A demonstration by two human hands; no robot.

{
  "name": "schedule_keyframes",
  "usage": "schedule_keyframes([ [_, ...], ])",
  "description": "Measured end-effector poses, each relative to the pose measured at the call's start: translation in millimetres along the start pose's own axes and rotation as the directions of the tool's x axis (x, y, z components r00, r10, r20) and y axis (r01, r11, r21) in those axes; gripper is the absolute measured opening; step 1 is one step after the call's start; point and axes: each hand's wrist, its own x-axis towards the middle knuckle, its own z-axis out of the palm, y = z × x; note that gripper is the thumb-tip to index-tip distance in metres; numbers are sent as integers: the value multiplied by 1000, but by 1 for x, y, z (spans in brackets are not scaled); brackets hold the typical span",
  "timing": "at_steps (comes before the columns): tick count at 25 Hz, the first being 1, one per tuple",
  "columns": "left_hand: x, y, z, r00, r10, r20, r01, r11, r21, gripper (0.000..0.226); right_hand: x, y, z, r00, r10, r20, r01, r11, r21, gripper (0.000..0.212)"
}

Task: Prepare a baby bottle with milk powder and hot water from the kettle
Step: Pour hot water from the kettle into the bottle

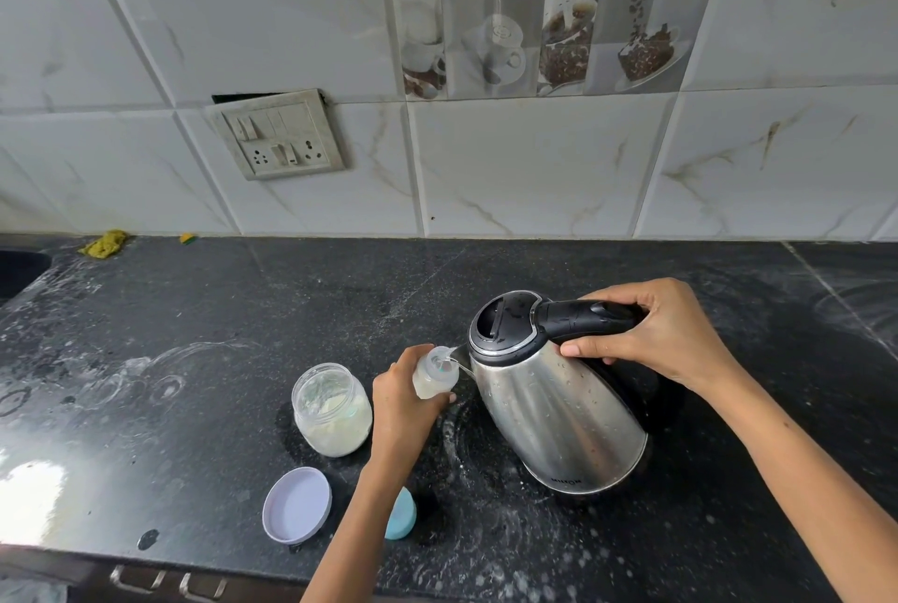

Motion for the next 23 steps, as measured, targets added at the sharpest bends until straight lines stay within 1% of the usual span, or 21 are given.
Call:
schedule_keyframes([
  [8, 0, -3, -1, 1000, -3, -7, 3, 1000, 28, 60, 5, -9, 5, 1000, 0, 20, 1, 1000, -24, 35],
  [23, 1, -6, -4, 1000, -7, -20, 8, 999, 37, 59, 5, -11, 5, 1000, 10, 28, -9, 999, -43, 33],
])
